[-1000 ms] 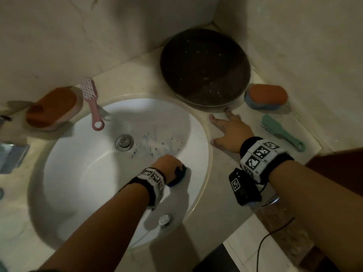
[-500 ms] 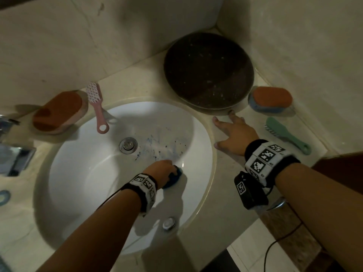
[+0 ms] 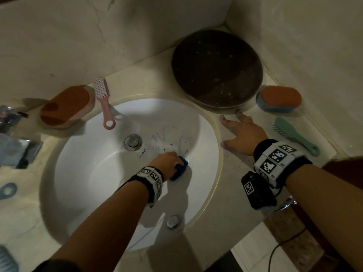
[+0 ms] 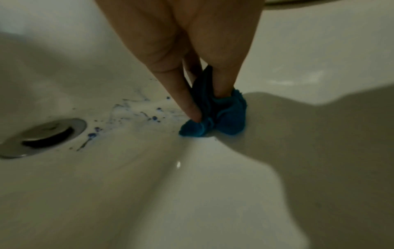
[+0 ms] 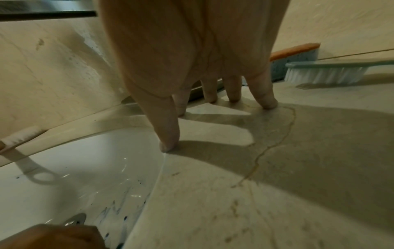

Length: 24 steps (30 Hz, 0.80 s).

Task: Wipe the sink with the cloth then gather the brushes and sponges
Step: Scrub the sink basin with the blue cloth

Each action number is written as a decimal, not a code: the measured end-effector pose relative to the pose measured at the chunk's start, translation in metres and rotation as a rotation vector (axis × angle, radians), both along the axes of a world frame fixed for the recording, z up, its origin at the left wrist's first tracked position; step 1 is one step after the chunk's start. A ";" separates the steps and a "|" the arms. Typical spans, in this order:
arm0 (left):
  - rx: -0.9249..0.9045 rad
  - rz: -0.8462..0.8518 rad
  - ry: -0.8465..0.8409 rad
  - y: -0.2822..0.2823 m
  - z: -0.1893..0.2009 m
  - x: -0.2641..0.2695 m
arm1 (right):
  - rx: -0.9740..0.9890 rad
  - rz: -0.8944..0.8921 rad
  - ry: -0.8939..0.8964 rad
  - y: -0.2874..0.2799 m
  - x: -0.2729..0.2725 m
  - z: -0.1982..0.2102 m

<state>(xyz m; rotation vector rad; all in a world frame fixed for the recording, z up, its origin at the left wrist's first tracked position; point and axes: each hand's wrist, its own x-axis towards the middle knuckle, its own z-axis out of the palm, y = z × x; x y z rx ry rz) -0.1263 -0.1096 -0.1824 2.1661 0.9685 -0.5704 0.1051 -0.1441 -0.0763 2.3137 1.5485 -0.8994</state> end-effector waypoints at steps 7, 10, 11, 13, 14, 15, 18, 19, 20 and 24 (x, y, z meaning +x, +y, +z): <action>-0.084 0.164 -0.241 -0.007 0.016 -0.006 | -0.009 0.019 -0.006 -0.001 -0.001 0.003; -0.106 0.038 -0.239 -0.018 0.011 0.008 | -0.015 0.021 -0.016 0.000 -0.001 0.003; -0.101 0.024 -0.230 -0.019 0.006 0.013 | -0.018 0.024 -0.020 0.000 -0.001 0.003; -0.080 0.081 -0.195 -0.013 -0.003 0.015 | -0.017 0.029 -0.020 0.001 -0.001 0.003; -0.052 0.115 -0.160 -0.007 -0.005 0.012 | -0.012 0.030 -0.017 0.001 -0.001 0.003; -0.024 0.135 -0.115 0.000 -0.008 0.006 | -0.010 0.029 -0.015 0.000 0.000 0.003; 0.024 0.178 -0.021 0.016 -0.009 -0.019 | -0.003 0.029 -0.014 0.000 0.000 0.004; 0.017 0.181 -0.030 0.017 -0.006 -0.026 | -0.001 0.031 -0.015 0.000 0.000 0.003; -0.006 0.167 -0.051 0.016 -0.003 -0.031 | 0.001 0.033 -0.017 0.000 0.001 0.002; -0.130 -0.001 -0.045 -0.003 0.006 -0.032 | 0.011 0.029 -0.015 0.000 0.002 -0.001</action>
